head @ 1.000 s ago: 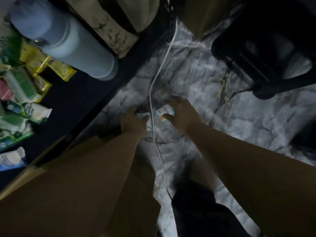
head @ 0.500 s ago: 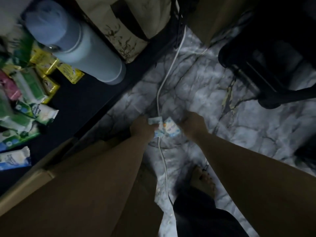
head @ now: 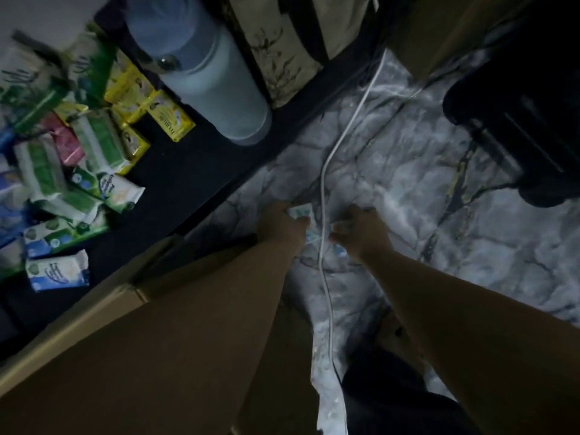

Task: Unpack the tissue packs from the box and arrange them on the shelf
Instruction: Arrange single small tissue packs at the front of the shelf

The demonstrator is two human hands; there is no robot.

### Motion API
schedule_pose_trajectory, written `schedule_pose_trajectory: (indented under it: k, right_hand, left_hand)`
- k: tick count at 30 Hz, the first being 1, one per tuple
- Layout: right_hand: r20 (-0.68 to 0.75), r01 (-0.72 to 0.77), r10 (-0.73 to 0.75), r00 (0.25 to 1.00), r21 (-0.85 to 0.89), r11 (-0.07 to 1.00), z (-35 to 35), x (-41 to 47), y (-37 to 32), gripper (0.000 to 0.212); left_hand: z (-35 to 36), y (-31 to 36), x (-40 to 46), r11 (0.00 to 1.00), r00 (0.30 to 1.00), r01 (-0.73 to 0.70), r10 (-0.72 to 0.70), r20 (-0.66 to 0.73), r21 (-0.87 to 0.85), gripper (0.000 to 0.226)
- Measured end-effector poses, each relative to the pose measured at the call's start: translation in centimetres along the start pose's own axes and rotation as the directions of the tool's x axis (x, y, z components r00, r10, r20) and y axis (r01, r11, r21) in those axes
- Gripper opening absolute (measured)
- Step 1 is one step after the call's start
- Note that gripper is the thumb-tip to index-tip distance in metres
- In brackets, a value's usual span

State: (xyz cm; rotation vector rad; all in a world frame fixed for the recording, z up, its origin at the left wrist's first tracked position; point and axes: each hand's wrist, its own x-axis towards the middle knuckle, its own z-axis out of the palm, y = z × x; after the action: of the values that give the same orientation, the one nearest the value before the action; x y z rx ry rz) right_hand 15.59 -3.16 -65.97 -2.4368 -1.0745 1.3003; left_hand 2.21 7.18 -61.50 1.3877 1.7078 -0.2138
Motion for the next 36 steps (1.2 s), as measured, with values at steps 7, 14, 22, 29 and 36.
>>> schedule_pose_trajectory:
  k: [7, 14, 22, 29, 36]
  right_hand:
    - [-0.05, -0.181, 0.225, 0.973, 0.439, 0.88, -4.3, -5.8, -0.8, 0.038]
    - [-0.096, -0.022, 0.092, 0.991, 0.562, 0.827, -17.2, -18.4, -8.7, 0.022]
    - [-0.23, 0.301, -0.218, 0.948, 0.433, 0.85, -34.1, -35.5, -26.8, 0.015]
    - [-0.315, 0.561, -0.471, 0.824, 0.338, 0.756, -41.9, -49.0, -41.4, 0.018]
    - [-0.271, 0.731, -0.679, 0.682, 0.288, 0.619, -42.5, -59.1, -52.2, 0.019]
  left_hand:
    - [-3.5, 2.9, -5.8, 0.995, 0.994, -0.104, 0.104, 0.019, 0.002, 0.035]
    - [-13.4, 7.9, -18.9, 0.979, 0.989, -0.094, 0.113, 0.096, -0.178, 0.031]
    - [-34.1, 14.2, -36.8, 0.911, 0.948, -0.318, 0.305, -0.09, -0.264, 0.021]
    - [-49.0, 15.0, -51.1, 0.767, 0.854, -0.505, 0.381, -0.353, -0.395, 0.021]
    - [-58.7, 10.8, -62.0, 0.582, 0.756, -0.637, 0.344, -0.557, -0.505, 0.022]
